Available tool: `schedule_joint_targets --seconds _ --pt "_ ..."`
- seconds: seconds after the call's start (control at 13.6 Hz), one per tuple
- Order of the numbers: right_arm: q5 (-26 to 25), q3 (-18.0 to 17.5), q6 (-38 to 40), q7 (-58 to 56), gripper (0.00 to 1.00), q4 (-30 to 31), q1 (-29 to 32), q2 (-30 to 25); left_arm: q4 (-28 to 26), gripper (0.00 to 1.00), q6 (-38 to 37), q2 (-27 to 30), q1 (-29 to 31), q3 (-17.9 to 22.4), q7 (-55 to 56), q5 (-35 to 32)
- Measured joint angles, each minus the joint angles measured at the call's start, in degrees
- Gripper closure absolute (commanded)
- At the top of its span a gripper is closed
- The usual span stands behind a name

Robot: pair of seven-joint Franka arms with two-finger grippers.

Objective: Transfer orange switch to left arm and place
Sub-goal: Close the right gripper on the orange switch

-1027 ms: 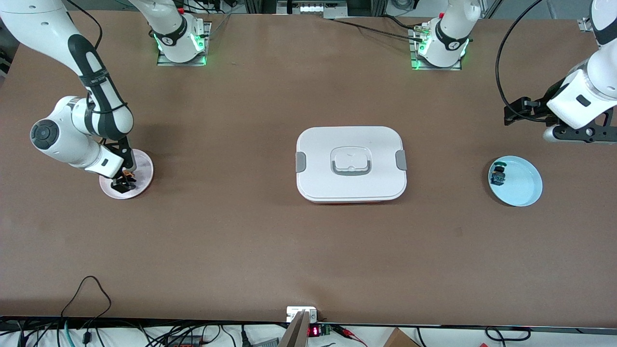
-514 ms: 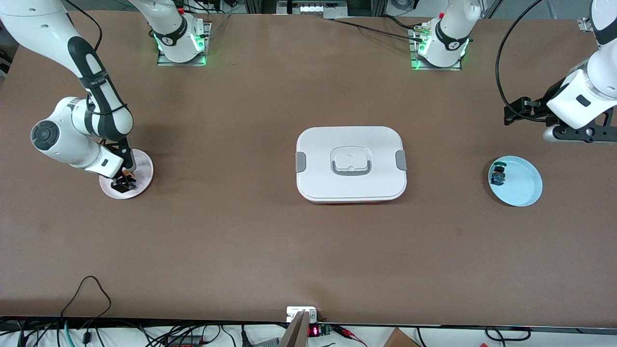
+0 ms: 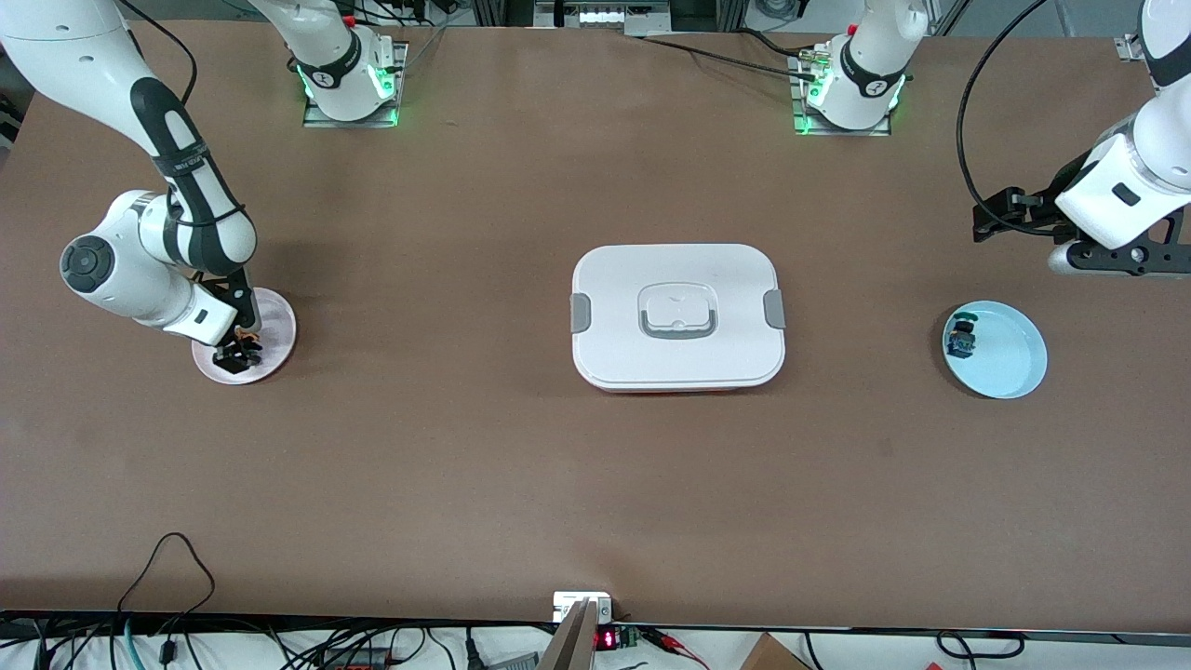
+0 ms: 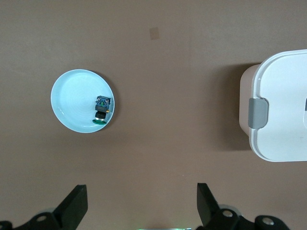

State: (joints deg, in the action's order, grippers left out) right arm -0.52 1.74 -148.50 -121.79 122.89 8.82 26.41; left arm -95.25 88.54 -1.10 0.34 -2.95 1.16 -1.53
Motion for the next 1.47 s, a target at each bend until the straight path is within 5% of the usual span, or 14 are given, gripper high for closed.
schedule_joint_targets --seconds 0.66,0.95,1.17,1.47 --pt "1.93 0.0 -0.23 -0.14 0.0 0.0 0.3 0.05 0.0 0.0 0.0 0.0 0.02 0.02 0.0 0.0" --pt "3.8 0.01 -0.32 -0.14 0.33 0.0 0.44 0.15 0.0 0.0 0.0 0.0 0.02 0.03 0.0 0.0" --pt "3.83 0.01 -0.41 -0.14 0.72 -0.02 0.48 0.12 0.0 0.0 0.0 0.0 0.02 0.04 0.0 0.0" --pt "3.83 0.0 -0.44 -0.18 0.99 -0.06 0.5 0.13 0.0 0.0 0.0 0.0 0.03 0.04 0.0 0.0"
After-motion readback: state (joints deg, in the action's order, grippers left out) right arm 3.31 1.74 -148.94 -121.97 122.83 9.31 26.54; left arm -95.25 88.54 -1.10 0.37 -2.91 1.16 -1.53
